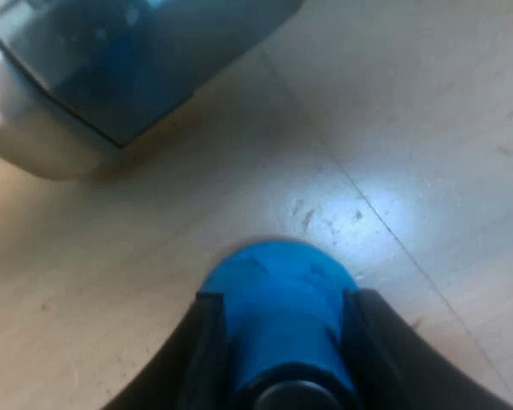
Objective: Grind coffee beans and then tamp
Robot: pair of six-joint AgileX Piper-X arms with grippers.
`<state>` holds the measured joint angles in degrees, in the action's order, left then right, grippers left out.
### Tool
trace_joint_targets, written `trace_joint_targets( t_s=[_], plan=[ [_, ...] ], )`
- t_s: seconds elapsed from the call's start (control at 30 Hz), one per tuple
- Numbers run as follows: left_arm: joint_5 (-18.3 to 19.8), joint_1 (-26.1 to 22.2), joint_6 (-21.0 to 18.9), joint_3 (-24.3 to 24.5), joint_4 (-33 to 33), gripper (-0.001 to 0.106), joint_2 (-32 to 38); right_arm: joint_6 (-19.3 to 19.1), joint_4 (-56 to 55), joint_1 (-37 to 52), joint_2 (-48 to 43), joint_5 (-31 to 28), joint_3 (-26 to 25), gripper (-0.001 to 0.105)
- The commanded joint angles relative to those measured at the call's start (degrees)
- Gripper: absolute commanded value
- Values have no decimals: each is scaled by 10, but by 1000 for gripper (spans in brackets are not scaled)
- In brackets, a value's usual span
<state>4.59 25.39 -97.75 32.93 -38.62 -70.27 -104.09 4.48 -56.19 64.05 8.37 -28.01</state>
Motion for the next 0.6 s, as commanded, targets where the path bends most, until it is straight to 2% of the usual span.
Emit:
trace_joint_targets(
  t_s=[0.03, 0.1, 0.2, 0.4, 0.6],
  plan=[
    [-1, 0, 2, 0, 3, 15, -4, -13, 8, -2, 0, 12, -7, 74],
    [-1, 0, 3, 0, 3, 40, -4, -13, 8, -2, 0, 14, -7, 74],
    [3, 0, 3, 0, 0, 64, -4, -13, 8, -2, 0, 14, -7, 74],
    [3, 0, 3, 1, -21, 80, 11, -12, 7, -2, 0, 14, -11, 74],
    [-2, 0, 3, 1, -48, 84, 86, -11, -26, -2, -9, 14, -40, 74]
  ],
)
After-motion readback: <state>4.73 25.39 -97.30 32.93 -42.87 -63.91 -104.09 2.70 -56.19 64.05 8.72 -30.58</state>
